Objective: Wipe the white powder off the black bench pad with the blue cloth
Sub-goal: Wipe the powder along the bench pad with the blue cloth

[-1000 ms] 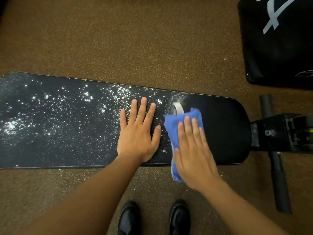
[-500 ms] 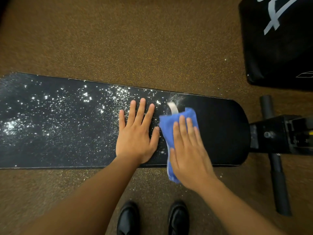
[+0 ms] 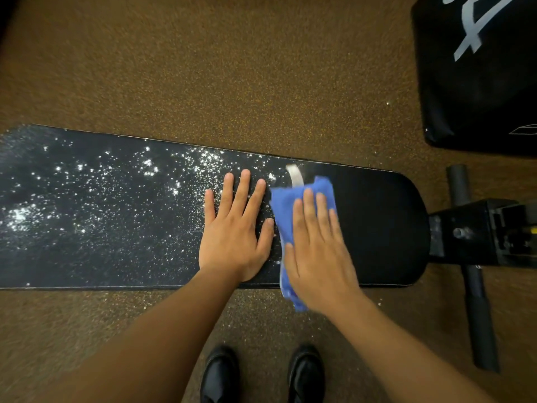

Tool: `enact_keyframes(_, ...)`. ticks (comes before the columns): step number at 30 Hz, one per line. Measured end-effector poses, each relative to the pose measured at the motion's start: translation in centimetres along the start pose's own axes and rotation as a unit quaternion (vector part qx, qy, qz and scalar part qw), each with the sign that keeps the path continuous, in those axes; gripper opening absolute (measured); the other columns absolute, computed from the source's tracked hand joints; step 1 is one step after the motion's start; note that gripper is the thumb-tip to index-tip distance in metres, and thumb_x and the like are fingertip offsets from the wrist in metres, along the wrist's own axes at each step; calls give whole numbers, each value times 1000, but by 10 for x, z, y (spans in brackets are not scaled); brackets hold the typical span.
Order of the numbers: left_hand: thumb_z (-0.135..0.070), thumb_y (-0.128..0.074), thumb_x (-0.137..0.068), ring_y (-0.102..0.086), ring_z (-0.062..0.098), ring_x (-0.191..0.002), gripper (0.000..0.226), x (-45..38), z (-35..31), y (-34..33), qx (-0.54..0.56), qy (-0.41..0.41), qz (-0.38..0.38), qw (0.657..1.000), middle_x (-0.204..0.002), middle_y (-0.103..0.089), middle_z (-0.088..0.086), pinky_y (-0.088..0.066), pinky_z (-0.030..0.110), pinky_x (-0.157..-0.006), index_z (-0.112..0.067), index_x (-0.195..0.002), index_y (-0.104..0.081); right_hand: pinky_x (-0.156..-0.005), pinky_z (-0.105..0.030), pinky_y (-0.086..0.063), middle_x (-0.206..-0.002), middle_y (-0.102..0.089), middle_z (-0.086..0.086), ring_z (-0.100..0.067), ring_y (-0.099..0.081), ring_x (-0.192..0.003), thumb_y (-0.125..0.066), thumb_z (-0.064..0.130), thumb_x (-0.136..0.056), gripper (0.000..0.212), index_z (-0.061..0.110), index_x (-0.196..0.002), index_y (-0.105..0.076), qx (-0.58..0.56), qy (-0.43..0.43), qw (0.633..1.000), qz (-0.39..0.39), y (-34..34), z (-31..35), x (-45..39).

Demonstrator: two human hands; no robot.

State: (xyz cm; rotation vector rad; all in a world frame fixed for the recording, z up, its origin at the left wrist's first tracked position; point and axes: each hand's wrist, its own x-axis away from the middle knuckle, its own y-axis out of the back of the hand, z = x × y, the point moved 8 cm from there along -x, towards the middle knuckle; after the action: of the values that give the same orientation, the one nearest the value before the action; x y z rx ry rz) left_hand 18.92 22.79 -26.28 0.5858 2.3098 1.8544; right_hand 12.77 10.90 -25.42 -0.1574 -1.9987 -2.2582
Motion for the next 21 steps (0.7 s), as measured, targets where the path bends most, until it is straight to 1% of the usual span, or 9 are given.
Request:
enact_keyframes(2,-53,-17,-96,15,21,-151,68,0,0,0,-4,-1,2,1000,-165,6,0,5,52,-121,-26,-158,-6,-116,-53,-19,-159,-11,-22,-38,-12,-147,-21,36,-100,64,-2,-151,-16,3,10,1000,4,-4,-16,30)
enact_keyframes(4,-54,-15,-97,18,21,-150,67,0,0,0,-7,-2,5,1000,-165,9,0,6,52,-120,-27,-158,-3,-114,-55,-22,-158,-14,-22,-38,-15,-146,-23,35,-100,63,-3,-150,-17,3,-39,999,0,-2,-53,36)
enact_keyframes(7,-54,-14,-98,19,21,-150,67,1,0,0,-9,0,7,1000,-165,10,0,7,52,-120,-27,-157,-2,-119,-53,-13,-159,-9,-24,-37,-5,-148,-22,35,-95,69,-4,-150,-12,-12,-143,990,-10,6,-93,10)
enact_keyframes(10,-55,-14,-98,19,21,-150,67,0,0,-1,-11,1,9,1000,-165,10,0,7,52,-120,-27,-158,-2,-121,-49,-1,-161,2,-21,-35,6,-149,-27,33,-98,69,-1,-152,-2,-39,-198,979,-21,12,-84,-40)
enact_keyframes(13,-54,-14,-97,18,21,-150,67,0,0,0,-11,2,8,1000,-165,10,0,8,51,-120,-27,-158,-3,-121,-49,-1,-161,5,-20,-34,8,-149,-23,34,-99,67,1,-152,0,-33,-153,987,-25,11,-45,-52)
enact_keyframes(15,-54,-14,-96,17,22,-150,68,0,-1,0,-10,0,9,1000,-165,9,0,7,51,-120,-27,-158,-4,-120,-51,-8,-161,-2,-21,-36,1,-149,-19,36,-99,66,-1,-152,-6,-15,-74,997,-9,6,-18,-21)
enact_keyframes(17,-54,-15,-96,17,22,-150,68,-1,0,0,-10,0,8,1000,-165,9,0,6,51,-120,-26,-158,-5,-118,-52,-17,-160,-8,-20,-36,-7,-148,-19,37,-100,64,0,-152,-12,-9,-5,1000,9,0,-11,20)
enact_keyframes(19,-54,-14,-97,18,22,-150,68,0,-1,0,-10,0,11,1000,-165,10,0,8,51,-120,-26,-158,-3,-115,-55,-24,-160,-12,-18,-35,-12,-147,-19,37,-101,62,1,-151,-15,-10,-14,1000,11,-3,-38,41)
enact_keyframes(21,-55,-13,-97,20,21,-149,67,0,0,0,-13,1,10,1000,-165,11,0,8,51,-120,-27,-157,-1,-116,-56,-23,-160,-11,-19,-34,-9,-148,-21,36,-99,64,0,-152,-15,-22,-83,996,4,-1,-71,33)
